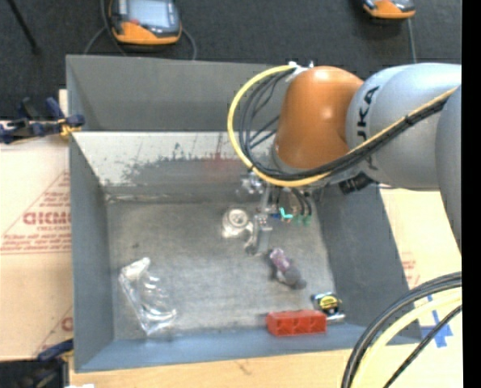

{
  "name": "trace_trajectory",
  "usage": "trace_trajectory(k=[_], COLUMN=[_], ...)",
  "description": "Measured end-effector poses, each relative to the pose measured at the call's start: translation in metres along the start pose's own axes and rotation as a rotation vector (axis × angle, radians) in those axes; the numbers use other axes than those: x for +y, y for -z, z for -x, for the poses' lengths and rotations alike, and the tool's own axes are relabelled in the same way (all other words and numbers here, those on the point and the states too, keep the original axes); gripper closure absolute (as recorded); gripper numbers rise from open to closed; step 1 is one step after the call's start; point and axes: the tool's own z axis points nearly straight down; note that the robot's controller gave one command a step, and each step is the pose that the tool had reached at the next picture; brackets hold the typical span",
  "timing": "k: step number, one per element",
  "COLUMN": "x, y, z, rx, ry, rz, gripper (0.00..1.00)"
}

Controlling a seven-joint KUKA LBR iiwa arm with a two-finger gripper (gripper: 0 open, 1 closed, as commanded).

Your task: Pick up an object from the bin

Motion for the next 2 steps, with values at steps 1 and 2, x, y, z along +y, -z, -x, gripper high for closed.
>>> trace_trajectory(k=[1, 2], x=[-0.138, -0.083], y=[-0.088, -0.088], z=[-0.012, -0.075], rx=[-0.008, -0.006], ry=[0.452, 0.630], rz=[-0.003, 0.001], gripper=[0.00, 0.00])
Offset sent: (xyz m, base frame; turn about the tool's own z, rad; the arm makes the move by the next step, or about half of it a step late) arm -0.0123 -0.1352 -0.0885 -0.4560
